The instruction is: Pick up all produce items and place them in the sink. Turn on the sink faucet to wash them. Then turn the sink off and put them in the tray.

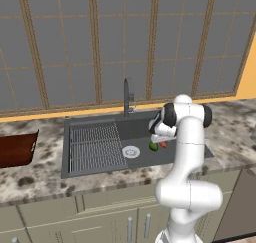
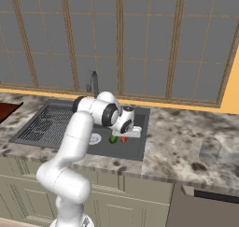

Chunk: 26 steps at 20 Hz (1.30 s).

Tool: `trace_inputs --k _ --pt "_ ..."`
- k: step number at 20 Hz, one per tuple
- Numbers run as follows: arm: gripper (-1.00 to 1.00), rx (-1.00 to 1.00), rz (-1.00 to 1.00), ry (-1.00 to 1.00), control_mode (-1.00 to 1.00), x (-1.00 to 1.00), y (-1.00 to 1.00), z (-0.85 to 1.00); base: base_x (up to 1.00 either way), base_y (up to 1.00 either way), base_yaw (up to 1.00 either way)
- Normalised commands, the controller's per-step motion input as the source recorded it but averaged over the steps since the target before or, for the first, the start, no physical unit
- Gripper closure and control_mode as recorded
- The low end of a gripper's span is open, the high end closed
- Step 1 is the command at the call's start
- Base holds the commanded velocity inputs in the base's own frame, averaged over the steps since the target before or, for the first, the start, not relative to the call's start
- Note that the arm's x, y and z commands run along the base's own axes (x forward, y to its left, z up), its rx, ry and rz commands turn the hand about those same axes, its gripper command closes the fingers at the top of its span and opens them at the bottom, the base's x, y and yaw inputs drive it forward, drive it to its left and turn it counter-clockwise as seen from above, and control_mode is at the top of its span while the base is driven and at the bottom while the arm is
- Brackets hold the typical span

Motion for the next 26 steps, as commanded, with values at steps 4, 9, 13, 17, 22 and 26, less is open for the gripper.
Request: trace_inputs --k 4,9,13,17,22,26 --pt "1.0 0.0 0.02 0.05 -1.0 -0.02 0.02 -0.02 0.0 0.0 0.0" --pt "1.0 0.0 0.0 -0.04 -1.0 -0.39 0.0 0.47 0.0 0.0 0.0" --pt "1.0 0.0 0.0 -0.06 -1.0 -0.67 0.0 0.99 0.0 0.0 0.0" --pt "1.0 0.0 0.0 -0.03 -1.0 -0.86 0.0 1.0 0.0 0.0 0.0" --pt "1.0 0.0 0.0 -0.1 -1.0 -0.81 0.0 1.0 0.0 0.0 0.0" --pt "1.0 -0.02 0.0 -0.18 -1.0 -0.69 0.0 1.0 0.0 0.0 0.0"
